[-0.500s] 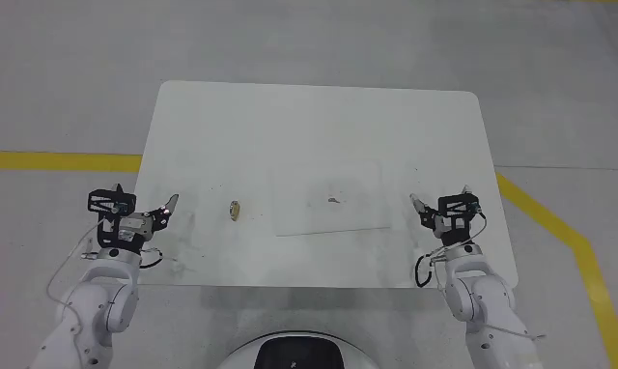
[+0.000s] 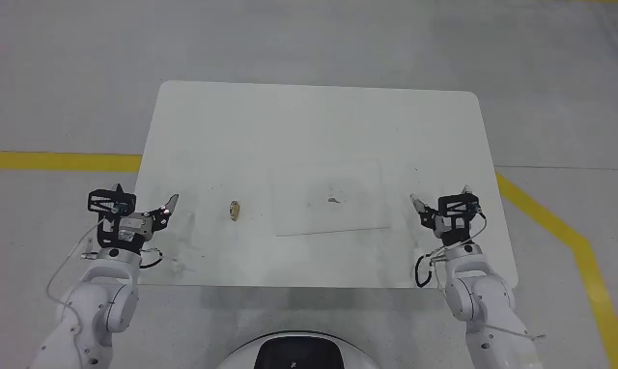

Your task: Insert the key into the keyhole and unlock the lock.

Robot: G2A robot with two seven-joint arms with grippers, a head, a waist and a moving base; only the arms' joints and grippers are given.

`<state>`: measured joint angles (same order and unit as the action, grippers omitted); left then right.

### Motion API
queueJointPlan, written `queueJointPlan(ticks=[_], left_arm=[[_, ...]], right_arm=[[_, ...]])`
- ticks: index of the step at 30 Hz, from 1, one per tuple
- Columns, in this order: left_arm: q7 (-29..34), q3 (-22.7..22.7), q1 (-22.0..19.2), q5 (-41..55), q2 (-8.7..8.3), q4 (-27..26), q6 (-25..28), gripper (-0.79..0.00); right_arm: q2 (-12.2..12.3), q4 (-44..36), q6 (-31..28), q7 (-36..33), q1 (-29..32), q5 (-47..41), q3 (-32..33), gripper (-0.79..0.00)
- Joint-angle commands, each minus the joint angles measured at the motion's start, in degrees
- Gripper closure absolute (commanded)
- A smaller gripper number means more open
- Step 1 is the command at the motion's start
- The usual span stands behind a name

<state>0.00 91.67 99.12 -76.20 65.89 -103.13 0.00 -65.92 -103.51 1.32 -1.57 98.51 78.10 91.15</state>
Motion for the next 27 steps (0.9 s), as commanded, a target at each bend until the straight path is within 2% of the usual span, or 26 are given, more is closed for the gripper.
queueJointPlan(ticks=[1,6,14,17,22,26,27], left_arm=[[0.0,0.0,0.0,0.0,0.0,0.0,0.0,-0.785],[0.0,0.0,0.0,0.0,0.0,0.0,0.0,-0.785],[0.0,0.0,0.0,0.0,0.0,0.0,0.0,-0.785],[0.0,0.0,0.0,0.0,0.0,0.0,0.0,-0.785],[0.0,0.0,0.0,0.0,0.0,0.0,0.0,-0.785],[0.0,0.0,0.0,0.0,0.0,0.0,0.0,-0.785],[0.0,0.0,0.0,0.0,0.0,0.0,0.0,-0.785]], right_arm=[[0.0,-1.0,-1.3,-2.1,-1.3,3.5,-1.8,-0.785],[0.0,-1.1,-5.7,-4.1,-3.7,2.2,-2.8,-0.785],[0.0,-1.1,-5.7,-4.1,-3.7,2.2,-2.8,-0.785],[0.0,-1.5,-3.1,-7.4,-4.3,9.4,-4.5,-0.785],[0.1,-1.7,-15.5,-7.8,-9.1,14.1,-10.6,-0.785],[0.0,-0.1,-21.0,-10.9,-13.5,15.3,-14.0,-0.785],[-0.1,0.5,-22.6,-11.7,-14.6,15.4,-14.9,-0.733]])
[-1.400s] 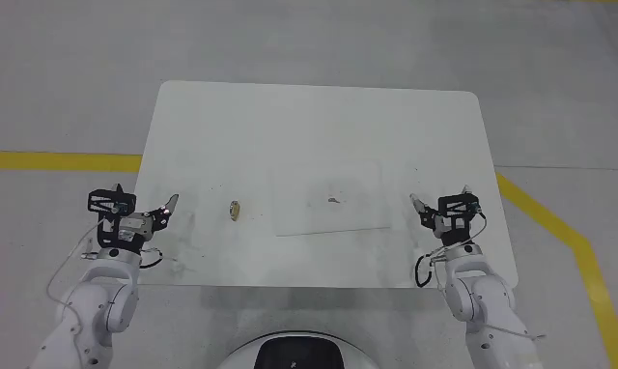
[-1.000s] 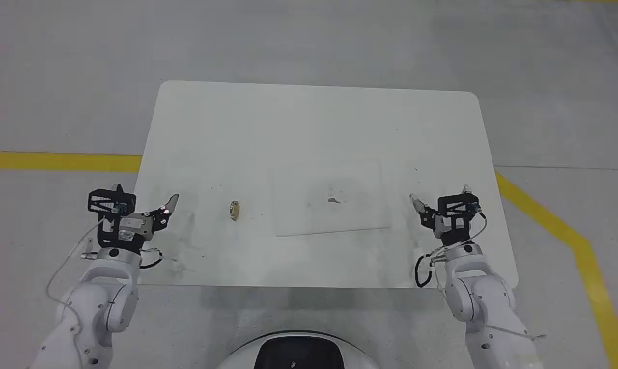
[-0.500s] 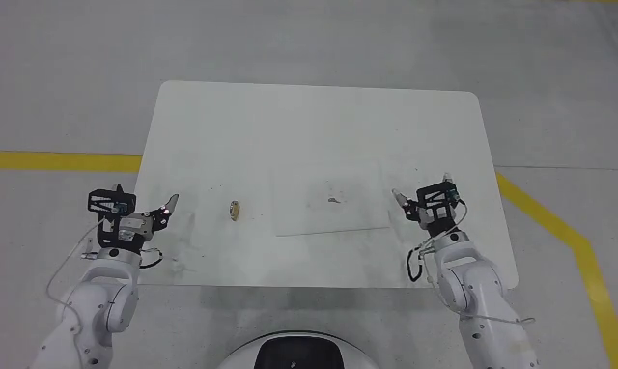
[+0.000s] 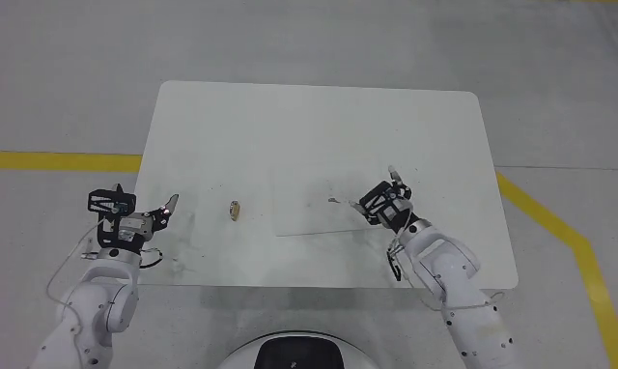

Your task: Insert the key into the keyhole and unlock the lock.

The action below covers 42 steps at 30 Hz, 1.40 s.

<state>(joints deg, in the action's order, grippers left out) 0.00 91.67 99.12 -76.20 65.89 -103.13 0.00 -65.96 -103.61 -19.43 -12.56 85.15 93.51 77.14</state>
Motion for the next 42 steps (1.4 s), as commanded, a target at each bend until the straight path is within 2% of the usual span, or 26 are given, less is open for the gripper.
queueJointPlan(ticks=[1,2,4,7,9,11,16,24,26,27,34,37,42], left_arm=[[0.0,0.0,0.0,0.0,0.0,0.0,0.0,-0.785],[0.0,0.0,0.0,0.0,0.0,0.0,0.0,-0.785],[0.0,0.0,0.0,0.0,0.0,0.0,0.0,-0.785],[0.0,0.0,0.0,0.0,0.0,0.0,0.0,-0.785],[0.0,0.0,0.0,0.0,0.0,0.0,0.0,-0.785],[0.0,0.0,0.0,0.0,0.0,0.0,0.0,-0.785],[0.0,0.0,0.0,0.0,0.0,0.0,0.0,-0.785],[0.0,0.0,0.0,0.0,0.0,0.0,0.0,-0.785],[0.0,0.0,0.0,0.0,0.0,0.0,0.0,-0.785],[0.0,0.0,0.0,0.0,0.0,0.0,0.0,-0.785],[0.0,0.0,0.0,0.0,0.0,0.0,0.0,-0.785],[0.0,0.0,0.0,0.0,0.0,0.0,0.0,-0.785],[0.0,0.0,0.0,0.0,0.0,0.0,0.0,-0.785]], right_arm=[[-0.1,1.4,-3.9,-1.5,-2.5,-0.2,-1.8,-0.665],[-0.1,2.2,-6.1,-2.4,-3.7,-0.4,-2.7,-0.619],[-0.3,4.2,-9.4,-4.3,-6.1,-1.4,-4.2,-0.588],[-0.4,6.5,-13.9,-5.7,-9.0,-3.6,-5.8,-0.471],[-0.5,8.0,-15.9,-5.9,-10.2,-5.6,-6.4,-0.44],[-0.6,9.4,-17.0,-6.5,-11.3,-6.6,-7.0,-0.385],[-0.9,12.1,-18.3,-9.2,-13.7,-7.3,-8.9,-0.354],[-1.0,14.1,-18.5,-11.3,-15.9,-7.2,-10.6,-0.203],[-1.0,14.3,-19.1,-11.3,-16.2,-7.0,-10.7,-0.105],[-1.0,14.4,-19.3,-11.5,-16.4,-6.9,-10.9,0.0],[-0.8,13.1,-17.8,-11.2,-17.0,-4.8,-10.6,0.0],[-0.3,10.5,-16.3,-8.2,-15.3,-0.6,-9.8,0.0],[0.2,9.2,-13.7,-0.7,-13.6,0.6,-7.3,0.0]])
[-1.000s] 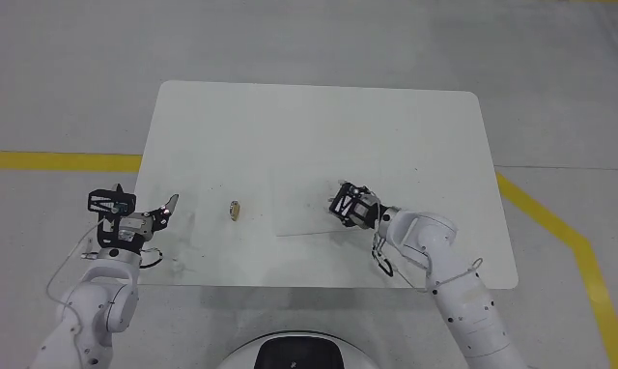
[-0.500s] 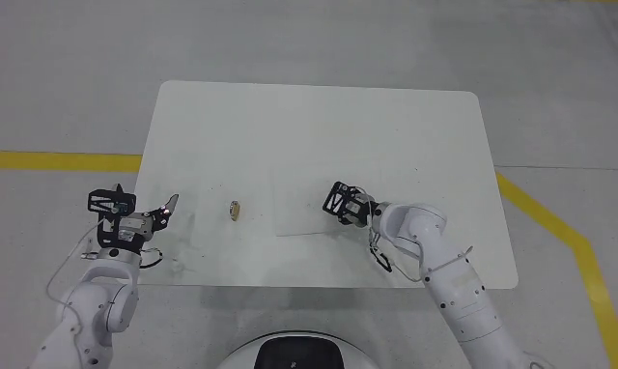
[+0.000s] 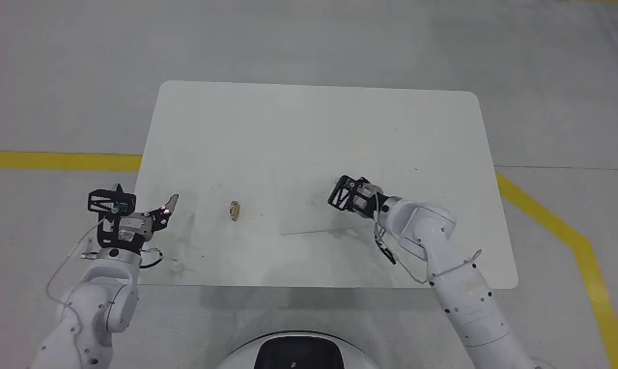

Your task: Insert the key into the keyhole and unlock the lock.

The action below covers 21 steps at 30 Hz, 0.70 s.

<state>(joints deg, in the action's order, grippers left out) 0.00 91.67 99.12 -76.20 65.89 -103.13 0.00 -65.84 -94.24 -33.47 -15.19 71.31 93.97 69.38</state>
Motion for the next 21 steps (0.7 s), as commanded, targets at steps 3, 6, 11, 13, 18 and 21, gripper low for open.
queueJointPlan(ticks=[3,6,11,13,18,21], left_arm=[[0.0,0.0,0.0,0.0,0.0,0.0,0.0,-0.785],[0.0,0.0,0.0,0.0,0.0,0.0,0.0,-0.785],[0.0,0.0,0.0,0.0,0.0,0.0,0.0,-0.785],[0.0,0.0,0.0,0.0,0.0,0.0,0.0,-0.785],[0.0,0.0,0.0,0.0,0.0,0.0,0.0,-0.785],[0.0,0.0,0.0,0.0,0.0,0.0,0.0,-0.785]], right_arm=[[0.2,-0.3,2.2,7.2,1.3,-1.0,1.9,0.0],[0.2,0.5,3.8,13.0,2.7,-6.2,3.6,0.0],[-0.2,7.1,0.2,22.1,2.7,-20.2,5.3,0.0],[-0.4,11.7,-5.1,24.9,1.6,-28.5,5.7,0.0],[-0.5,23.1,-21.5,26.0,-2.1,-45.2,5.9,0.0],[-0.2,27.1,-23.9,24.3,-3.9,-45.9,6.6,0.0]])
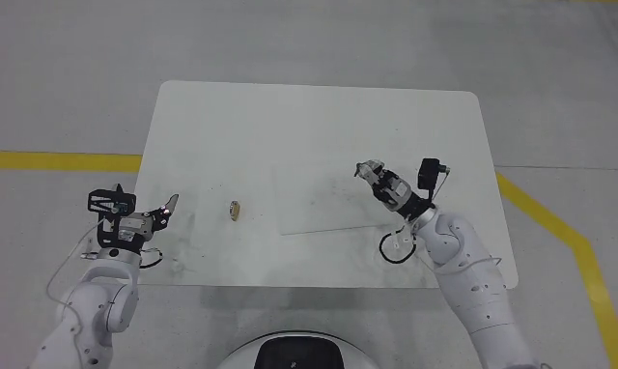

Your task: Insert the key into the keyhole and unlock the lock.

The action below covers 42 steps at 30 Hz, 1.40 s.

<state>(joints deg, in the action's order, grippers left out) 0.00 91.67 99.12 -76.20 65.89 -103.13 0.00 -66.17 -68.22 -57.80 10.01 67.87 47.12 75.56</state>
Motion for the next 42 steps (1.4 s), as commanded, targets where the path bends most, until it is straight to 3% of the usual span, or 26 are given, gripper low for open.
queueJointPlan(ticks=[1,6,8,9,12,15,20,27,36,39,42], left_arm=[[0.0,0.0,0.0,0.0,0.0,0.0,0.0,-0.785],[0.0,0.0,0.0,0.0,0.0,0.0,0.0,-0.785],[-1.1,0.6,0.1,-4.3,0.12,-0.1,-5.5,-0.785],[-1.7,-0.2,0.3,-3.9,0.27,-1.0,-5.8,-0.785],[-3.7,-0.8,0.2,2.3,0.4,-3.3,0.8,-0.785],[-2.4,-0.8,-1.6,11.1,0.15,-5.3,13.5,-0.785],[7.0,-2.8,-8.4,27.0,-0.4,-4.7,32.1,-0.785],[19.9,-8.3,-20.1,40.3,-0.46,1.3,36.6,-0.785],[19.9,-8.8,-20.1,41.2,-0.44,1.0,36.8,-0.785],[24.0,-12.6,-20.6,55.4,-0.45,3.3,44.1,-0.785],[33.0,-17.3,-24.6,70.9,-0.66,7.9,47.8,-0.785]], right_arm=[[0.2,0.9,0.9,-1.1,-0.4,1.7,0.7,0.0],[0.2,0.9,0.9,-1.1,-0.4,1.7,0.7,0.0],[0.2,0.9,0.9,-1.1,-0.4,1.7,0.7,0.0],[0.2,0.9,0.9,-1.1,-0.4,1.7,0.7,0.0],[0.0,0.0,-0.2,-1.3,0.1,0.1,-0.5,0.0],[-0.1,-1.1,-0.2,-1.4,-0.4,-2.4,-2.0,0.0],[-0.1,-4.1,-0.2,-2.7,-1.7,-10.4,-6.6,0.0],[0.9,-5.4,-0.2,-5.1,-3.3,-27.2,-14.1,0.0],[1.4,-4.6,-0.2,-4.2,-3.6,-28.5,-14.3,0.0],[1.3,-4.9,1.2,-4.2,-3.2,-28.8,-14.1,0.0],[1.1,-5.2,1.6,-5.9,-2.9,-30.8,-14.5,0.0]])
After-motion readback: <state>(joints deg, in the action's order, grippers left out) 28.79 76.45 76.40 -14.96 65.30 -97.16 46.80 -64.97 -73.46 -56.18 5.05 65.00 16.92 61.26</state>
